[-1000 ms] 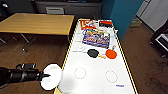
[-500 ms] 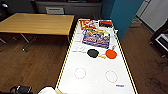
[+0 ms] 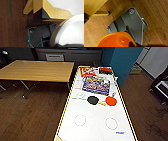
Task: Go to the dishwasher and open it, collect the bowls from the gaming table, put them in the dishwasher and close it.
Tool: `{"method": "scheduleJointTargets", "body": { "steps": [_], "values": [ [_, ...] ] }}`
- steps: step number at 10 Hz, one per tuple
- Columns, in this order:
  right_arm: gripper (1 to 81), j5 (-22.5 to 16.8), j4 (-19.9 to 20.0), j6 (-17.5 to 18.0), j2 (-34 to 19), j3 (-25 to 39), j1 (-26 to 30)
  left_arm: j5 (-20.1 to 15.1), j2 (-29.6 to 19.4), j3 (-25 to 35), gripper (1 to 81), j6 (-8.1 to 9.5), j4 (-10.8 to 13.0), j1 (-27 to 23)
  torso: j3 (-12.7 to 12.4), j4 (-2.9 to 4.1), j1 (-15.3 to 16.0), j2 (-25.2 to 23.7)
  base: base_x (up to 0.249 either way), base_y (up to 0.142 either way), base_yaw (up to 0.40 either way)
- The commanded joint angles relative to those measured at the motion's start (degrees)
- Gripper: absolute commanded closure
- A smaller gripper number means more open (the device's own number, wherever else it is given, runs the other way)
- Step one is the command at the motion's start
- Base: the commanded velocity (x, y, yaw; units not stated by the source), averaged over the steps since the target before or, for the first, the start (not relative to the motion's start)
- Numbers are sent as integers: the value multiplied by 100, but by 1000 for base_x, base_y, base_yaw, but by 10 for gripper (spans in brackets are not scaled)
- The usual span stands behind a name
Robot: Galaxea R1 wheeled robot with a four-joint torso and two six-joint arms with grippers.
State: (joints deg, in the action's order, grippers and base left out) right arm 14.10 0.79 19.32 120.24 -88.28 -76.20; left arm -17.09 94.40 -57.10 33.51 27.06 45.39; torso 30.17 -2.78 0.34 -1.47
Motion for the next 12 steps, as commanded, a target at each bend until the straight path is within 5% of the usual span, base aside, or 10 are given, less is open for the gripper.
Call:
{"method": "scheduleJointTargets", "body": {
  "steps": [1,11,12],
  "values": [
    [811,-312,-123,-43,-243,15,21,846,710,-879,811,-424,124,862,-367,0,0,0,0,0,0],
    [811,-268,-114,-51,398,-671,-312,1894,2574,-3526,811,-644,124,2611,-1569,0,-13,-6,0,0,0],
    [811,-242,-105,-34,521,-855,-374,1902,2837,-3859,811,-635,194,2717,-1405,0,-15,-9,0,0,0]
  ]
}}
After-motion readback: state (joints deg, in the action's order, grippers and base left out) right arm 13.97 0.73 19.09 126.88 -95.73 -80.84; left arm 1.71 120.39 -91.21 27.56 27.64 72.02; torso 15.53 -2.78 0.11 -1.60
